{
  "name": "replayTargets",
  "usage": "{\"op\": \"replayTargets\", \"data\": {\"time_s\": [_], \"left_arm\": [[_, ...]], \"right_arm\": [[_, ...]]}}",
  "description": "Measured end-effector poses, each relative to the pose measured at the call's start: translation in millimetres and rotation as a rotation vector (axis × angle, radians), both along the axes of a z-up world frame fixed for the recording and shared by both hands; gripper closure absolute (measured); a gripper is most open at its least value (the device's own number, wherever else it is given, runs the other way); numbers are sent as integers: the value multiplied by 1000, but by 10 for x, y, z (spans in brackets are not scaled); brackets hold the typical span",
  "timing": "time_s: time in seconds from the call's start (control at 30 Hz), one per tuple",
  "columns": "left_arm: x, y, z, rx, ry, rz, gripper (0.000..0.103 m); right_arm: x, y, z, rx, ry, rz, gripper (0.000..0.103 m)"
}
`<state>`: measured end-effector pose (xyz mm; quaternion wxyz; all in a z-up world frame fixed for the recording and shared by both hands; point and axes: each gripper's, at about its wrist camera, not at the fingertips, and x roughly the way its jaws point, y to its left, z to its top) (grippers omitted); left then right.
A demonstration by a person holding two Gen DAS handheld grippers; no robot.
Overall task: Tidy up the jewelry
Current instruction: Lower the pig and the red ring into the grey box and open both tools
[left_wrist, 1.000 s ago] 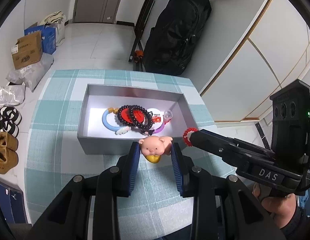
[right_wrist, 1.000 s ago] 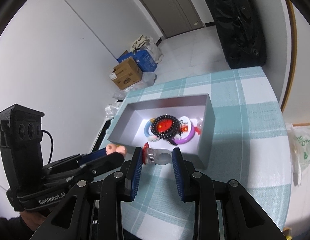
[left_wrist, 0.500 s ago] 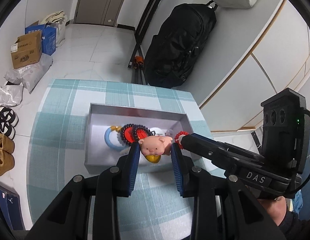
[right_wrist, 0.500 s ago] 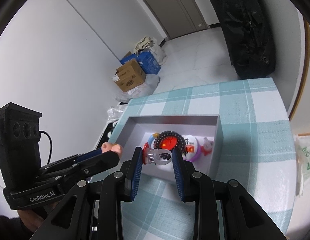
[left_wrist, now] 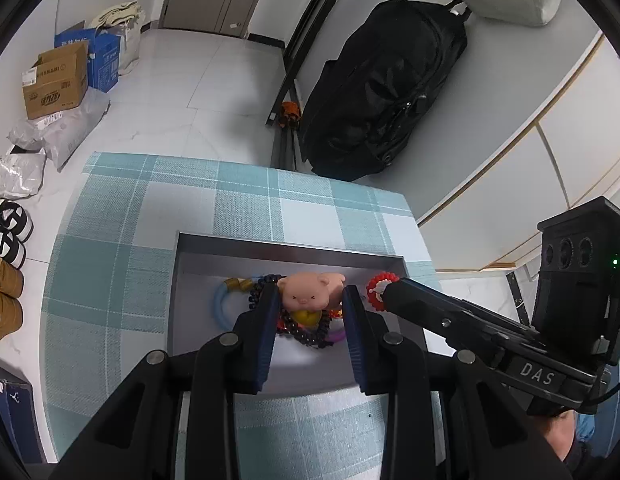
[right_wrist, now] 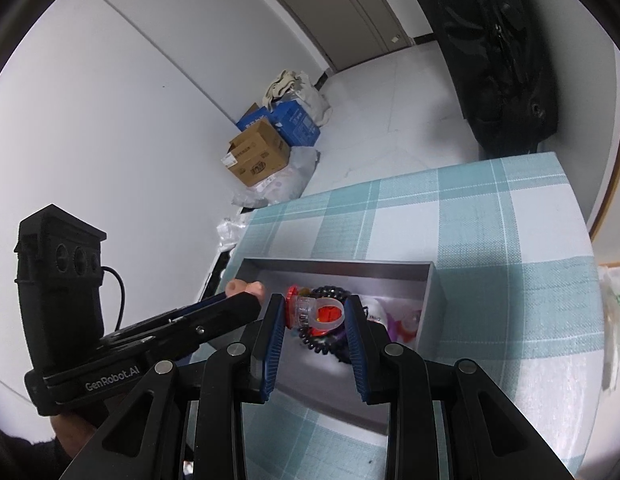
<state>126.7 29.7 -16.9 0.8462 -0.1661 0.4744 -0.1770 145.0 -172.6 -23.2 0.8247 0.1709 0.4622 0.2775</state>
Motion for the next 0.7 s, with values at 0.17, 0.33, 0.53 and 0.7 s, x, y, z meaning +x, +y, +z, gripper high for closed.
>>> {"op": "replayTargets", "data": {"time_s": [0.17, 0.33, 0.53, 0.7], "left_arm": [[52, -11, -45, 11, 17, -4, 77], [104, 8, -92, 14, 35, 4, 77], [138, 12, -136, 10, 56, 10, 77], [131, -22, -124, 10, 46, 0, 77]], "right_arm": [[53, 14, -27, -2, 9, 6, 74], [102, -1, -71, 0, 24, 1, 74], [128, -14, -125, 3, 48, -8, 74], [113, -21, -134, 2, 54, -11, 74]]}}
